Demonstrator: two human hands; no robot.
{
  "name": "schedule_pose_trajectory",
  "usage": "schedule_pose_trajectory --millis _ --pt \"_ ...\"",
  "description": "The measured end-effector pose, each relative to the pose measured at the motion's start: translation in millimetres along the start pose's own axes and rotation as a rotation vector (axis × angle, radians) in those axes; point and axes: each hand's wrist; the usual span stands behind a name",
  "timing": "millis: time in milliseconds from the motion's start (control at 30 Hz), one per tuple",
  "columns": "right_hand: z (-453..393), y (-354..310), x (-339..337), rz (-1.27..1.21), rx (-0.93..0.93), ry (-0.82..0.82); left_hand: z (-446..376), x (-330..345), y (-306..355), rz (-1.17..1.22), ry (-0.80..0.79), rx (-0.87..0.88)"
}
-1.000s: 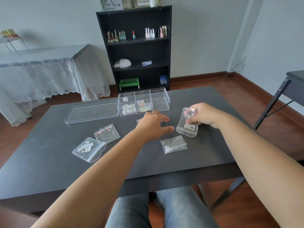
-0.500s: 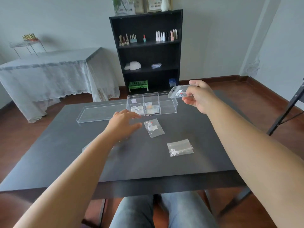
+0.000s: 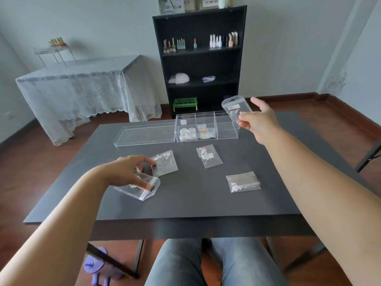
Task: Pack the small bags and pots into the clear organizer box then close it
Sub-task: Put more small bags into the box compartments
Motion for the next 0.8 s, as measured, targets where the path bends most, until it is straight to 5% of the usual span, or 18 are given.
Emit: schedule_pose_trajectory --millis 233,433,667,800 --pt "1 6 -1 0.070 0.112 -0.103 -1 -1 -5 0.079 0.039 0.024" --pt "-2 4 1 0.225 0.092 -0.017 5 -20 8 0.200 0.048 0.212" --pt "-2 -1 10 0.420 -0.055 0.081 -27 -16 81 0.854 0.222 0.531" --pt "0 -3 17 0.474 -0.063 -0.080 -62 -22 125 1.178 0.358 0.556"
Point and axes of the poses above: each hand's wrist, its own z-axis away from the middle knuckle, its own x-axis out of the palm, y = z × x, and after that the axes turned 8 degrees about -y, right-handed
